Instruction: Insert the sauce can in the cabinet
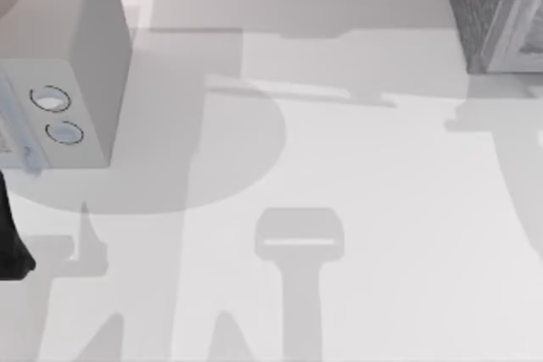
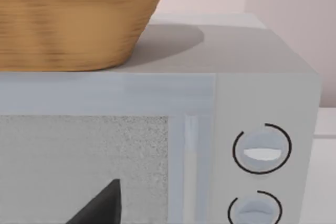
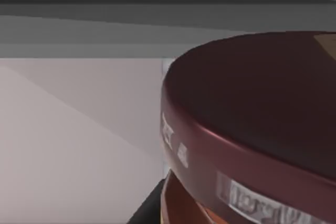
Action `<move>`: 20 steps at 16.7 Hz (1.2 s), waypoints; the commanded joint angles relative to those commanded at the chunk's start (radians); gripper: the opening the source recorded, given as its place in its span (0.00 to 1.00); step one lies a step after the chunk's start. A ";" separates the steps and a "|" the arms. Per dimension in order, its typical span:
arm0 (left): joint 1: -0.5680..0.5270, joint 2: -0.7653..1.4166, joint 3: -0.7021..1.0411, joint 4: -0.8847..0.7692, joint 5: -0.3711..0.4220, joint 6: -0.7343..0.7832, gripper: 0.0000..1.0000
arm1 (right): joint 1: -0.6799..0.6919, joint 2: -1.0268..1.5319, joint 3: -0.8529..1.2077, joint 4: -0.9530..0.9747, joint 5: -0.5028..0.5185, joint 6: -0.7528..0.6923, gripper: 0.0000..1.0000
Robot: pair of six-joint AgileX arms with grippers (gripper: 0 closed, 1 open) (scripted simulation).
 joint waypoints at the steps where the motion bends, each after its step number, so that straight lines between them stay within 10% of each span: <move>1: 0.000 0.000 0.000 0.000 0.000 0.000 1.00 | 0.006 0.042 0.050 -0.017 0.006 0.000 0.00; 10: 0.000 0.000 0.000 0.000 0.000 0.000 1.00 | 0.058 0.414 0.567 -0.159 0.061 0.004 0.00; 20: 0.000 0.000 0.000 0.000 0.000 0.000 1.00 | 0.054 0.483 0.629 -0.175 0.061 0.007 0.00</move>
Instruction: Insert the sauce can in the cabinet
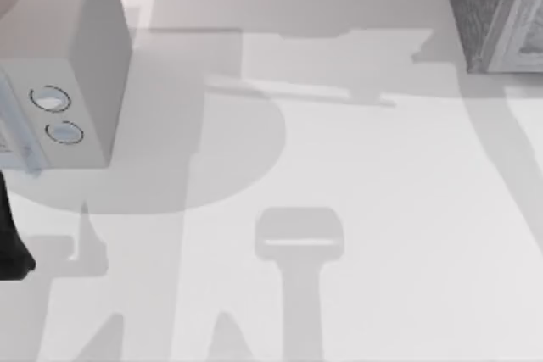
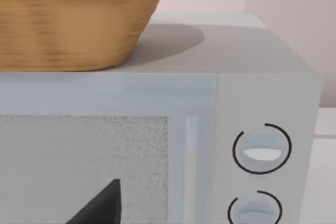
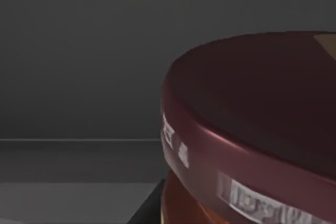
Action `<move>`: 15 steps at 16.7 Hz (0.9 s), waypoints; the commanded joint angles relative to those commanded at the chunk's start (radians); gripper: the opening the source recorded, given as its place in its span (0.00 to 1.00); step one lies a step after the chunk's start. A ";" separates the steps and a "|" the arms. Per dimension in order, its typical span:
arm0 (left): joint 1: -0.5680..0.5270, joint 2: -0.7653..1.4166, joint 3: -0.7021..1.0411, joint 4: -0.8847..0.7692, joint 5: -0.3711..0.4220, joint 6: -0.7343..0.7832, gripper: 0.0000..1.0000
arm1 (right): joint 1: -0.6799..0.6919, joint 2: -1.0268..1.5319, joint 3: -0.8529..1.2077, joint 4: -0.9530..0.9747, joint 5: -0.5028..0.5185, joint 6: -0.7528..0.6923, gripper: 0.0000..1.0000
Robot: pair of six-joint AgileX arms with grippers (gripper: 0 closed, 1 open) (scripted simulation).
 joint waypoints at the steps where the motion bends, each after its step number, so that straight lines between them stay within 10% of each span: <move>1: 0.000 0.000 0.000 0.000 0.000 0.000 1.00 | -0.004 0.031 0.026 0.003 -0.004 0.000 0.00; 15: 0.000 0.000 0.000 0.000 0.000 0.000 1.00 | -0.064 0.411 0.348 0.063 -0.058 -0.001 0.00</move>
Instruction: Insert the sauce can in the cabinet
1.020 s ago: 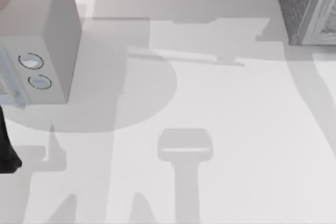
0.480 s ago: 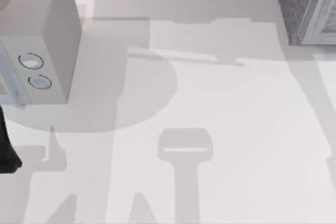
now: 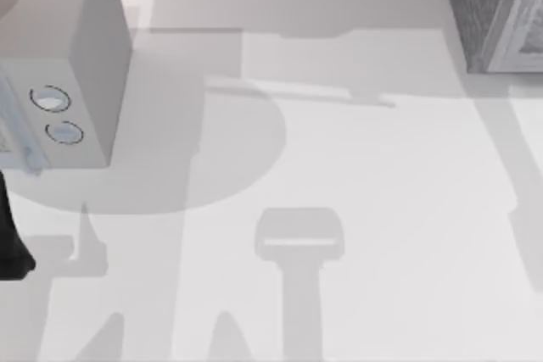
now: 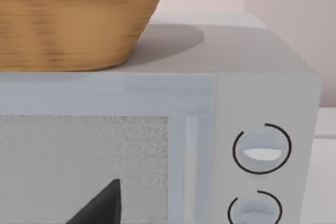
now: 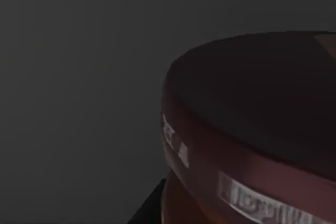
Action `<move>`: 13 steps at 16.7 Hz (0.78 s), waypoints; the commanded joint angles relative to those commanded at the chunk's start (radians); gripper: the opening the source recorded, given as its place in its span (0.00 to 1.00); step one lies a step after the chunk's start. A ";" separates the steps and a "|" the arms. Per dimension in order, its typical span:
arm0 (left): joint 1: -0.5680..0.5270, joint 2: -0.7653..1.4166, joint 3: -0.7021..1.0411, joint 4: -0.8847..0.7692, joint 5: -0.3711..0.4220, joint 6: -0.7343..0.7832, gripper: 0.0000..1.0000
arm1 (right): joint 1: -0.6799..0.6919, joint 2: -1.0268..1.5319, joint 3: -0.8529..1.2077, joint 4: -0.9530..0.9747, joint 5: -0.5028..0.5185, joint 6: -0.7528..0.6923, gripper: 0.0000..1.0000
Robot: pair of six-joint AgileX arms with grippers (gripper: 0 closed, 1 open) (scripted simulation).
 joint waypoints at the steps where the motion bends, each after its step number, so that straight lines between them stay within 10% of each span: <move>1: 0.000 0.000 0.000 0.000 0.000 0.000 1.00 | -0.005 0.033 0.025 0.005 -0.005 0.000 0.00; 7: 0.000 0.000 0.000 0.000 0.000 0.000 1.00 | -0.016 0.072 0.059 0.014 -0.014 0.000 0.00; 13: 0.000 0.000 0.000 0.000 0.000 0.000 1.00 | -0.016 0.072 0.059 0.014 -0.014 0.000 0.45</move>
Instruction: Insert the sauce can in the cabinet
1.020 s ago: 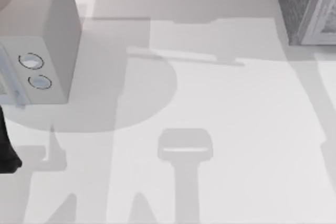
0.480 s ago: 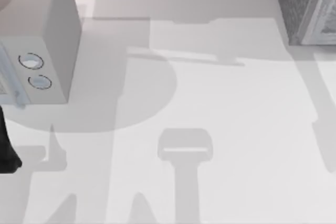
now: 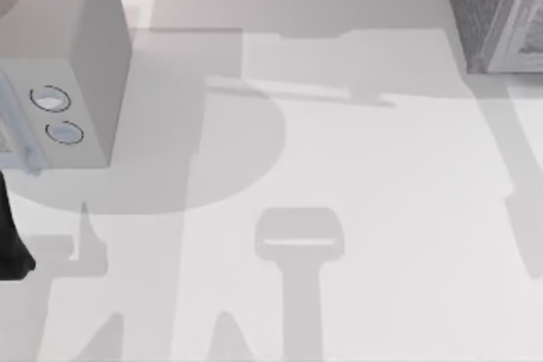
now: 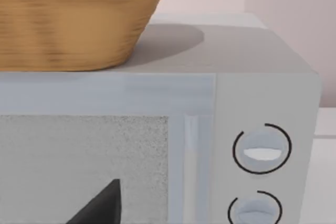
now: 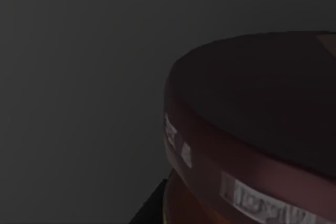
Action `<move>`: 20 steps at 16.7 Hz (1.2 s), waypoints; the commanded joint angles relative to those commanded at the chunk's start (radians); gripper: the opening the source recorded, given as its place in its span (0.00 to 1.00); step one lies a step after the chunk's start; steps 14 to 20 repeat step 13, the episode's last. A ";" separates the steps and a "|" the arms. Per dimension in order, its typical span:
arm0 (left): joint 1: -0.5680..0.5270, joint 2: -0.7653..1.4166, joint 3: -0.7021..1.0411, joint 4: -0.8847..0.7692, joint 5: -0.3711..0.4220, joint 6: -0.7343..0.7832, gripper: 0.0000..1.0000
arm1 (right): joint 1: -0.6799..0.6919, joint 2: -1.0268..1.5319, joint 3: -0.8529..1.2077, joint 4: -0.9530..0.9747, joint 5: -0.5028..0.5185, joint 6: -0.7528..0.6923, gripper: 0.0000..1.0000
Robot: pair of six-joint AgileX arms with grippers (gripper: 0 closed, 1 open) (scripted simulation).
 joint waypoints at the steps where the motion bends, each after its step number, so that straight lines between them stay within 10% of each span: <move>1: 0.000 0.000 0.000 0.000 0.000 0.000 1.00 | 0.000 0.000 0.000 0.000 0.000 0.000 0.53; 7: 0.000 0.000 0.000 0.000 0.000 0.000 1.00 | 0.000 0.000 0.000 0.000 0.000 0.000 0.98; 20: 0.000 0.000 0.000 0.000 0.000 0.000 1.00 | 0.000 0.000 0.000 0.000 0.000 0.000 1.00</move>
